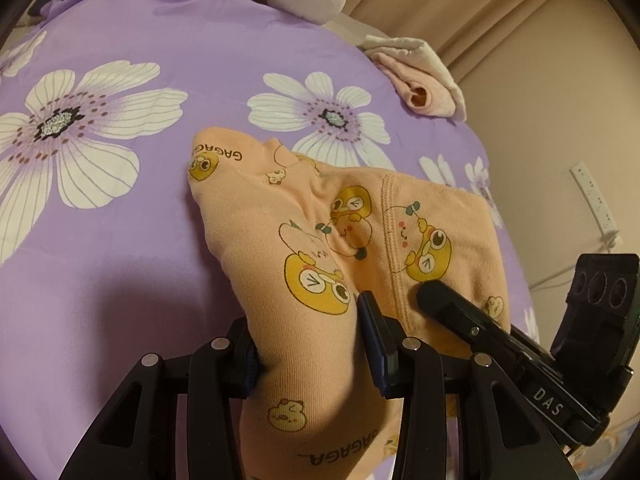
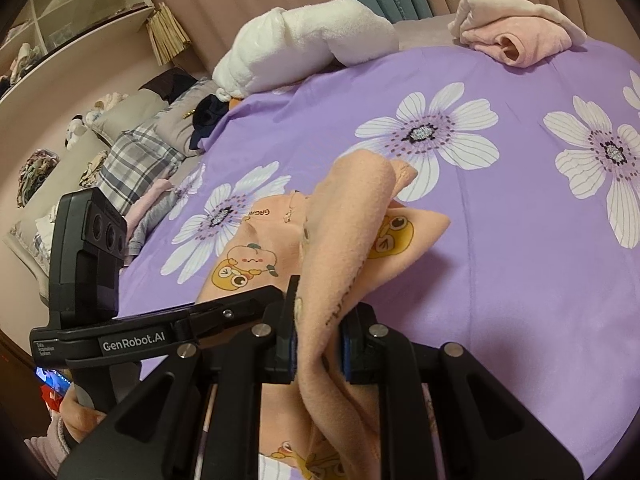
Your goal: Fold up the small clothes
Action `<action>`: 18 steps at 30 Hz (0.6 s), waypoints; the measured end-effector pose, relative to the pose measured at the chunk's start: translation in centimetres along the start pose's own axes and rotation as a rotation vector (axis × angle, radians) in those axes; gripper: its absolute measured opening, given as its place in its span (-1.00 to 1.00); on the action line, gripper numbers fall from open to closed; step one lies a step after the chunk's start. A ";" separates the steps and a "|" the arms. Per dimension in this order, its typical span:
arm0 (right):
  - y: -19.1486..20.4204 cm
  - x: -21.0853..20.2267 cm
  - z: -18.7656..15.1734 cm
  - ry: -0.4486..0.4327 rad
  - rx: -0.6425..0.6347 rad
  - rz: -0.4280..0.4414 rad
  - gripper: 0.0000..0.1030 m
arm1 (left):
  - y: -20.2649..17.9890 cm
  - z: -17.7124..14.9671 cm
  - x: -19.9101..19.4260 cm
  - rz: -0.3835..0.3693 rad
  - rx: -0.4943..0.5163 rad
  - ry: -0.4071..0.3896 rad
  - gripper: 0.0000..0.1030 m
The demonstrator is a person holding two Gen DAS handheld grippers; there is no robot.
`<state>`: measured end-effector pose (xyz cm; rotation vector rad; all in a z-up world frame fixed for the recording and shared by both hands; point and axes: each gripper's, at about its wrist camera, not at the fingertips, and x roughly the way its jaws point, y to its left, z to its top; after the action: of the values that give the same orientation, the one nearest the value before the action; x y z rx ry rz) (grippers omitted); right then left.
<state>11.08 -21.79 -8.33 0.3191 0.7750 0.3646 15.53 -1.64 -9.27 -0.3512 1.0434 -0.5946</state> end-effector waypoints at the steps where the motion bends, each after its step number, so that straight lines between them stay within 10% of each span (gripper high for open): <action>1: -0.2 0.2 0.0 0.006 0.005 -0.005 -0.66 | 0.0 0.0 0.1 0.007 0.003 0.002 -0.20; 18: -5.4 1.9 -0.4 0.062 0.173 -0.070 -0.53 | 0.7 -0.3 0.4 0.074 0.016 0.029 -0.19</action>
<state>13.12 -25.71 -11.98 0.4432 0.8780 0.2429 15.65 -1.30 -10.10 -0.2890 1.0748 -0.5427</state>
